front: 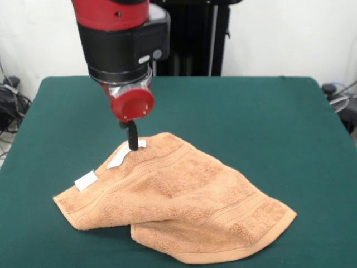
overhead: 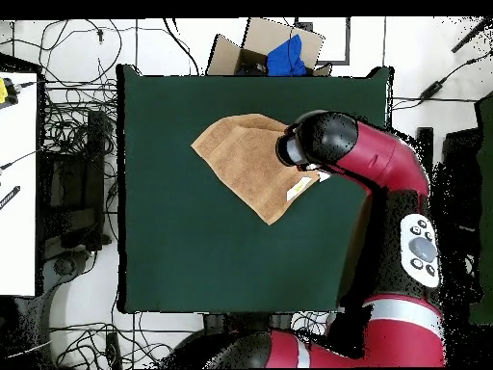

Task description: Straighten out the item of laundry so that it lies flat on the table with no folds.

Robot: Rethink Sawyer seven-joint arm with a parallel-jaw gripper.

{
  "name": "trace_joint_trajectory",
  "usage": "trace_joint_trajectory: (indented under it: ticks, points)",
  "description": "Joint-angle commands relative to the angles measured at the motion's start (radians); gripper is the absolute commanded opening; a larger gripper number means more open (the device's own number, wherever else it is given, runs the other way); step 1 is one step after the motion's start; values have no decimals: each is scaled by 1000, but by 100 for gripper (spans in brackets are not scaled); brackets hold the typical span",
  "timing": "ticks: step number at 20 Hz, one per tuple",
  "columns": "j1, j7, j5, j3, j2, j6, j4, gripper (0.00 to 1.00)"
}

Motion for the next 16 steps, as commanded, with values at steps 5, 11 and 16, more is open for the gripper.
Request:
trace_joint_trajectory:
  ticks: [5, 11, 16]
  points:
    - [51, 101, 29, 37, -14, 150, -38, 100]
    - [71, 130, 35, 30, -13, 169, -57, 100]
    - [73, 132, 41, 28, 5, 149, -71, 100]
